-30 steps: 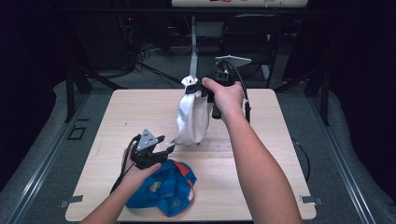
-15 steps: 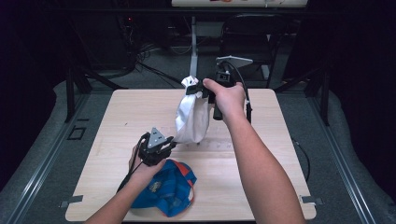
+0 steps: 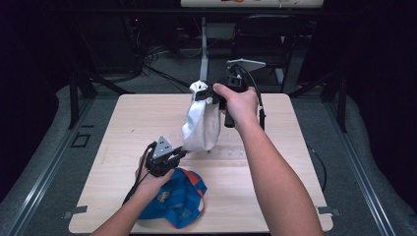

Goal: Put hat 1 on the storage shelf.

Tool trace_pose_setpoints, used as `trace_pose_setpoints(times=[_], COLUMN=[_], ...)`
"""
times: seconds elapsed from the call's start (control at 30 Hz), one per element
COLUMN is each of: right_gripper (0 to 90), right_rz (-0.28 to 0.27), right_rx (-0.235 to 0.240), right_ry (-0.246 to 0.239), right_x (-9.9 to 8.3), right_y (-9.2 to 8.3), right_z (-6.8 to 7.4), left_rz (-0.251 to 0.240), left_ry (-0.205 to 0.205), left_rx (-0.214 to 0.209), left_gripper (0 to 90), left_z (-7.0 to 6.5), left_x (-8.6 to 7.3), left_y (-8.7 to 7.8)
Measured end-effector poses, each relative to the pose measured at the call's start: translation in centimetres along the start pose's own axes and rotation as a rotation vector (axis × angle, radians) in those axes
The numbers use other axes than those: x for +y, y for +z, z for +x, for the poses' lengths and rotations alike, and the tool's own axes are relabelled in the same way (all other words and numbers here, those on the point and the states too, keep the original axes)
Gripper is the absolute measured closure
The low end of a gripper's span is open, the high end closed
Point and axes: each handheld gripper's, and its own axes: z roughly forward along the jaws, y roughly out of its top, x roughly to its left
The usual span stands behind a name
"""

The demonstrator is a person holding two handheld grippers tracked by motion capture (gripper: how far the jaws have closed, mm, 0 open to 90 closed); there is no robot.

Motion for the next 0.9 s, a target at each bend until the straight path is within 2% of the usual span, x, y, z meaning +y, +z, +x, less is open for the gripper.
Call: trace_pose_setpoints(times=[0.2, 0.47, 0.73, 0.9], right_gripper=[81.6, 81.5, 81.4, 81.1], right_rz=[0.024, 0.054, 0.092, 0.097], right_rx=[0.012, 0.002, -0.014, -0.036], right_ry=[-0.003, -0.007, -0.020, -0.020], right_x=[-0.3, -0.6, -1.2, -1.3], right_y=[1.0, 2.1, 3.4, 4.2], right_z=[0.1, -0.1, -0.5, -0.9], left_rz=[-0.009, -0.024, -0.032, 0.028], left_ry=[-0.028, -0.120, -0.221, -0.213], left_rx=[0.009, 0.005, -0.033, -0.032], left_gripper=[82.5, 83.1, 82.9, 82.8], left_z=[0.3, 0.9, 1.7, 1.7], left_x=[-0.9, -2.1, -3.3, -3.7], left_y=[-0.3, -0.3, -0.3, 0.2])
